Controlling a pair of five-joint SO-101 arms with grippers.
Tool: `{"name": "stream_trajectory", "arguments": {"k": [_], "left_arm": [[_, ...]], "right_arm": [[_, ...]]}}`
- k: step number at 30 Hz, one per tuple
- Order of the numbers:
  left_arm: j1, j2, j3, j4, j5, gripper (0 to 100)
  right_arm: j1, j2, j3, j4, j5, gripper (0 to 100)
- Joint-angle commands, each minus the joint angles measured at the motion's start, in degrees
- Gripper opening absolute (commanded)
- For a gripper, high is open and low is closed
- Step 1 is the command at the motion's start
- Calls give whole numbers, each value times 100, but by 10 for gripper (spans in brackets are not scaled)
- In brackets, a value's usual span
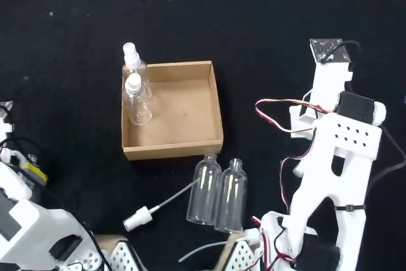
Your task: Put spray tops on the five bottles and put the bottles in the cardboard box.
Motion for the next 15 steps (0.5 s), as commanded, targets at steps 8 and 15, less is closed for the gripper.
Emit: {"name": "stream_trajectory", "arguments": {"k": [8,15], "left_arm": [[40,-79,-224,26,-1459,273],[-66,-97,-400,35,-2101,298]], "right_arm": [[-62,-295,-48,26,-26,258],[-53,-295,-48,26,-26,258]]}}
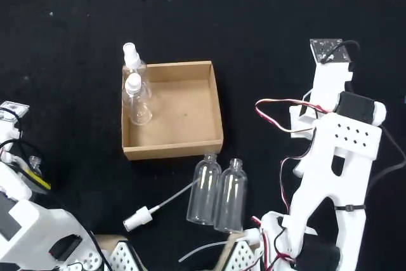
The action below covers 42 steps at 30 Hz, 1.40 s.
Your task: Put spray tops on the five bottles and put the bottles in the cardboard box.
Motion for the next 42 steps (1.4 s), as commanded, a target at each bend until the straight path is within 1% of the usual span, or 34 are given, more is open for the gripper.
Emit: {"name": "stream_trajectory", "arguments": {"k": [1,5,23,26,29,31,33,37,39,42], "left_arm": [[-84,-97,-418,44,-484,294],[-189,-44,-444,35,-897,293],[-303,-26,-4,26,-870,288],[-295,-26,-4,9,-712,288],[-268,-26,224,-563,-273,288],[-259,-88,479,-923,-158,288],[-259,-88,593,-1064,-149,288],[-277,-97,593,-1011,-141,287],[-277,-105,593,-1011,-141,248],[-295,-105,488,-870,-141,107]], "right_arm": [[-53,-295,-48,26,-26,258],[-53,-295,-48,35,-26,258],[-53,-295,-48,35,-26,258],[-53,-295,-40,35,-26,258],[-53,-295,-31,35,-26,258],[-53,-295,-31,44,-26,258],[-53,-295,-31,44,-26,258],[-53,-295,-48,44,-26,258],[-53,-295,-48,44,-26,258],[-44,-295,-48,88,-26,258]]}}
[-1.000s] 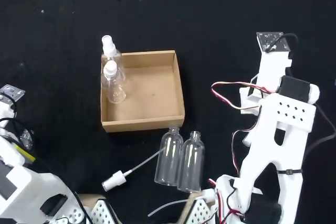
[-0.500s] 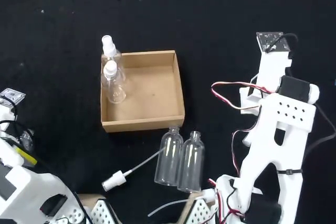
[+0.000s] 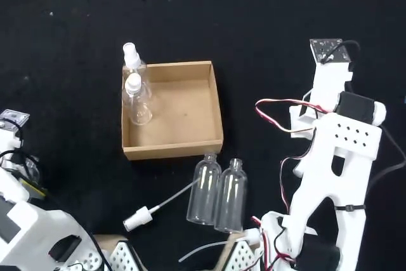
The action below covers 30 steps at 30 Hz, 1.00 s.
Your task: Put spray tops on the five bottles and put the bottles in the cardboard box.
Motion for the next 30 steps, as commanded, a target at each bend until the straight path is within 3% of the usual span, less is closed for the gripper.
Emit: {"name": "stream_trajectory", "arguments": {"k": [1,2,5,8,15,19,24,27,30], "left_arm": [[-48,-105,-224,202,44,55],[-48,-105,-347,404,44,20],[-31,-105,-708,1020,53,60],[57,-105,-989,1407,334,27],[391,-730,-752,1248,1565,31],[637,-1266,-259,879,2303,30],[848,-1635,127,879,2330,30],[831,-1670,207,879,2330,30],[831,-1662,215,879,2338,30]], "right_arm": [[-44,-295,-84,158,-26,258],[-44,-303,-154,264,-26,258],[-44,-303,-585,809,369,258],[-44,-303,-901,1319,914,258],[-44,-374,145,862,2602,258],[-44,-690,804,193,4607,258],[255,-884,1226,185,7429,261],[677,-778,1262,141,8290,262],[1011,-400,1262,-176,8510,262]]}}
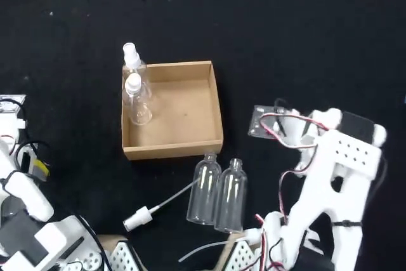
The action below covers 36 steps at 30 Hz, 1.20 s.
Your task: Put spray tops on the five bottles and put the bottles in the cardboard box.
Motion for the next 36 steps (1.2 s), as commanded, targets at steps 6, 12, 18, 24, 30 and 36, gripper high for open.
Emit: {"name": "stream_trajectory", "arguments": {"k": [6,12,18,24,30,36], "left_arm": [[84,-299,-48,-35,62,30],[84,-343,-84,360,62,30],[48,-360,-110,387,62,30],[92,-352,-110,378,62,30],[92,-352,-84,387,53,30],[92,-352,-75,387,53,30]], "right_arm": [[747,1473,-57,-1275,545,308],[844,1868,-22,-1758,1415,326],[1125,1921,435,-2163,2374,325],[1108,1921,1516,-3648,2374,325],[826,1877,1613,-3982,993,238],[615,1877,1411,-3982,-1591,88]]}}
